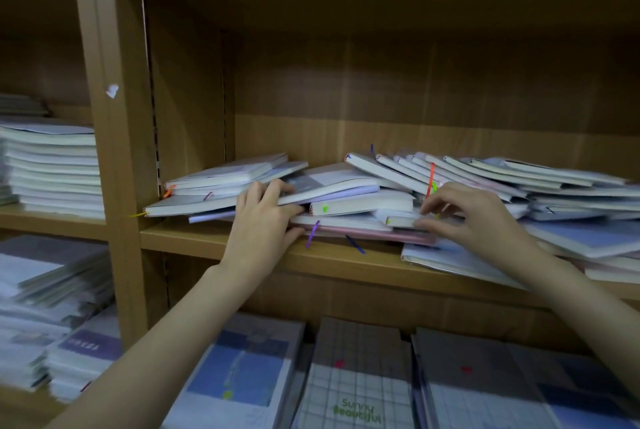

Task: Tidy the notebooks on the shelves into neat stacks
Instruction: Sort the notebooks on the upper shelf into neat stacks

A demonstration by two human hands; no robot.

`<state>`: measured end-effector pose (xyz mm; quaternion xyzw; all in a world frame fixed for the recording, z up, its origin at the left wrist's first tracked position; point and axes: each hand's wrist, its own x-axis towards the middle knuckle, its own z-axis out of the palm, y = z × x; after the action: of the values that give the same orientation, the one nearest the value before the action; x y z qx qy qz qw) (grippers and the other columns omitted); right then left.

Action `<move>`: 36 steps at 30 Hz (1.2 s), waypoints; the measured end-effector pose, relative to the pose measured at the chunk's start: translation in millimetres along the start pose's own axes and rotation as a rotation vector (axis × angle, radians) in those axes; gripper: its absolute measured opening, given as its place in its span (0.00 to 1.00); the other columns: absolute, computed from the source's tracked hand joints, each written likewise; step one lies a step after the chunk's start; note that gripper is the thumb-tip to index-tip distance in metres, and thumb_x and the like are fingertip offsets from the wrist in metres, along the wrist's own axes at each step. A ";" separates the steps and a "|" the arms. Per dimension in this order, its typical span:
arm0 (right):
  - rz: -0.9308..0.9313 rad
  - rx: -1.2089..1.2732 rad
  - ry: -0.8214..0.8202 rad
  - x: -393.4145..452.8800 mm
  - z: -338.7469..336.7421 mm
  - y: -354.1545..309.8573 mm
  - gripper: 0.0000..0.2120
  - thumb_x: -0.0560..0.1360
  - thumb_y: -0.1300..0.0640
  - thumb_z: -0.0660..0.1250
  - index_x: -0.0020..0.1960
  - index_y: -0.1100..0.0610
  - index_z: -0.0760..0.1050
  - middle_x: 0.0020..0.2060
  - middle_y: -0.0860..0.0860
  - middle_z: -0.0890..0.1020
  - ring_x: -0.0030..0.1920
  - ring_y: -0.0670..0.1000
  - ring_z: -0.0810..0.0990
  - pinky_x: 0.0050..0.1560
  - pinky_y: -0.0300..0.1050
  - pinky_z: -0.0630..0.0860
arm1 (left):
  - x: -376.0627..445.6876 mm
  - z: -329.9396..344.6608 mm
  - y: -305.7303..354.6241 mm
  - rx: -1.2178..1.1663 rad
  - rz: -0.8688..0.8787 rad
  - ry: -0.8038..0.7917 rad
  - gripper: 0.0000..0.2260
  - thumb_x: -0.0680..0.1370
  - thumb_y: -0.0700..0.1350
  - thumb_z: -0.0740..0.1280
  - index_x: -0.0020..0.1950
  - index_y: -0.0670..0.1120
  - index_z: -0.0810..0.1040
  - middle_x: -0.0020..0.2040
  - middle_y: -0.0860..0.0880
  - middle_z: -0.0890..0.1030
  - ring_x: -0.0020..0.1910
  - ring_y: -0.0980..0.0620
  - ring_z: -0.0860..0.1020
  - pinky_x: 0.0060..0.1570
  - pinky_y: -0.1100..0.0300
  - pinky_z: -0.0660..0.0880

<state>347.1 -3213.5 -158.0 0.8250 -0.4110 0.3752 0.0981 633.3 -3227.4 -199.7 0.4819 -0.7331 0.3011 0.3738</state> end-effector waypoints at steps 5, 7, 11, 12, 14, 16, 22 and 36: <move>-0.158 -0.106 0.025 34.2 6.1 -29.5 0.13 0.69 0.49 0.72 0.48 0.56 0.79 0.47 0.50 0.78 0.49 0.46 0.71 0.51 0.36 0.63 | -9.5 -14.3 -6.3 -0.168 0.007 0.089 0.10 0.69 0.37 0.74 0.49 0.43 0.82 0.52 0.44 0.77 0.50 0.45 0.77 0.48 0.51 0.76; -0.200 -0.176 -0.031 49.8 13.9 -40.6 0.15 0.70 0.49 0.71 0.53 0.56 0.78 0.54 0.50 0.77 0.57 0.49 0.69 0.55 0.38 0.61 | -16.6 -24.9 -13.2 -0.179 -0.050 0.178 0.11 0.70 0.37 0.72 0.52 0.43 0.80 0.52 0.44 0.76 0.48 0.50 0.76 0.46 0.58 0.74; -0.212 -0.138 -0.153 75.1 34.9 -62.6 0.20 0.72 0.47 0.69 0.61 0.55 0.73 0.61 0.49 0.74 0.63 0.49 0.68 0.61 0.37 0.62 | -26.0 -33.9 -43.2 -0.105 -0.220 0.192 0.21 0.68 0.43 0.75 0.59 0.44 0.73 0.55 0.43 0.74 0.56 0.47 0.71 0.54 0.55 0.66; -0.193 -0.131 -0.193 79.7 40.7 -67.6 0.21 0.73 0.46 0.69 0.62 0.54 0.72 0.61 0.49 0.74 0.63 0.49 0.69 0.61 0.39 0.64 | -27.7 -34.6 -50.7 -0.100 -0.254 0.146 0.24 0.68 0.45 0.75 0.61 0.44 0.72 0.57 0.44 0.74 0.58 0.46 0.70 0.56 0.54 0.64; -0.159 -0.180 -0.268 86.8 52.6 -76.4 0.22 0.74 0.45 0.67 0.63 0.55 0.72 0.60 0.49 0.76 0.60 0.50 0.72 0.60 0.45 0.69 | -31.2 -35.7 -61.8 -0.085 -0.281 0.021 0.27 0.68 0.48 0.75 0.64 0.46 0.71 0.60 0.46 0.73 0.61 0.46 0.69 0.59 0.53 0.63; -0.168 -0.343 -0.288 91.3 64.7 -84.5 0.21 0.75 0.44 0.64 0.61 0.56 0.72 0.57 0.52 0.78 0.58 0.53 0.74 0.55 0.49 0.72 | -35.2 -34.9 -68.4 -0.082 -0.287 -0.068 0.27 0.70 0.47 0.74 0.66 0.48 0.70 0.62 0.49 0.72 0.63 0.48 0.69 0.62 0.51 0.63; -0.252 -0.617 -0.209 95.5 96.9 -107.9 0.10 0.79 0.56 0.57 0.57 0.59 0.71 0.54 0.55 0.78 0.55 0.57 0.76 0.40 0.46 0.66 | -23.8 -49.7 -84.9 -0.140 -0.263 -0.058 0.16 0.71 0.45 0.73 0.58 0.49 0.76 0.55 0.51 0.78 0.53 0.53 0.77 0.52 0.59 0.73; -0.612 -0.485 0.036 61.4 60.3 -77.5 0.13 0.72 0.54 0.57 0.45 0.58 0.79 0.35 0.50 0.83 0.32 0.53 0.82 0.18 0.41 0.67 | 34.2 -79.1 -107.6 -0.041 -0.305 -0.327 0.13 0.76 0.51 0.67 0.58 0.48 0.78 0.53 0.49 0.80 0.49 0.51 0.77 0.46 0.57 0.76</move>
<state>461.2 -3229.1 -145.8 0.8557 -0.2210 0.2350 0.4045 745.2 -3218.5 -119.6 0.6218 -0.7085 0.1441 0.3011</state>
